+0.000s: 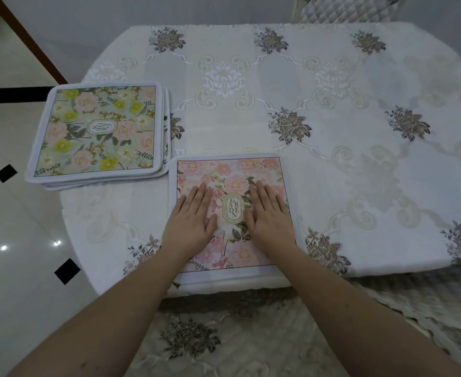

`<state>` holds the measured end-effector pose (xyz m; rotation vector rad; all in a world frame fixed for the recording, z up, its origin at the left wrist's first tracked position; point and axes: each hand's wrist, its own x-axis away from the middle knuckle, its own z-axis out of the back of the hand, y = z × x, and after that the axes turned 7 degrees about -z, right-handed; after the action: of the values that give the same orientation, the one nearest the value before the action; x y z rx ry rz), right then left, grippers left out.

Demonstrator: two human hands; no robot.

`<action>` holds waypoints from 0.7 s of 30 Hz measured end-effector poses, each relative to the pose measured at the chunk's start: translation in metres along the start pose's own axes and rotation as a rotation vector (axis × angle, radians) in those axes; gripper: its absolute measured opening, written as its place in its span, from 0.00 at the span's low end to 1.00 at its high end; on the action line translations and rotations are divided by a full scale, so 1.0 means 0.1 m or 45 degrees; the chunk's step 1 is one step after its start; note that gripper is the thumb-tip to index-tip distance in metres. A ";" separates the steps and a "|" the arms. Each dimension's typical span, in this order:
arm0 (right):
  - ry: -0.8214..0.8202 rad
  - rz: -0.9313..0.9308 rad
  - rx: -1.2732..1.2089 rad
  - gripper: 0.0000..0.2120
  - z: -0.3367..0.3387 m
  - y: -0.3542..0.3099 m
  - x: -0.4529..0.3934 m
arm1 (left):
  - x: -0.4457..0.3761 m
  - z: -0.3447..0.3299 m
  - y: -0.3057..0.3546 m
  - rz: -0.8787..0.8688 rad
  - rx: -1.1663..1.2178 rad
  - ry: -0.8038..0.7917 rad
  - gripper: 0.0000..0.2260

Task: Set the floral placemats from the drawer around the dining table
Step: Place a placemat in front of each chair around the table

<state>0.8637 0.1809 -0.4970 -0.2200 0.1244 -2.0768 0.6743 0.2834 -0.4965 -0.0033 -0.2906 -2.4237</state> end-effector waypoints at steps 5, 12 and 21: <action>-0.028 -0.048 -0.058 0.28 0.10 0.23 0.20 | 0.29 0.03 -0.08 0.020 0.003 0.008 0.29; -0.087 -0.093 -0.059 0.29 0.14 0.48 0.42 | 0.60 0.03 -0.19 0.036 0.011 -0.038 0.26; -0.152 -0.195 -0.198 0.30 0.03 -0.44 0.77 | 0.57 0.04 0.46 0.172 0.126 -0.075 0.29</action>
<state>0.7895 0.1360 -0.4781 -0.4604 0.2015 -2.2014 0.6603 0.2139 -0.4783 -0.0486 -0.4233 -2.2760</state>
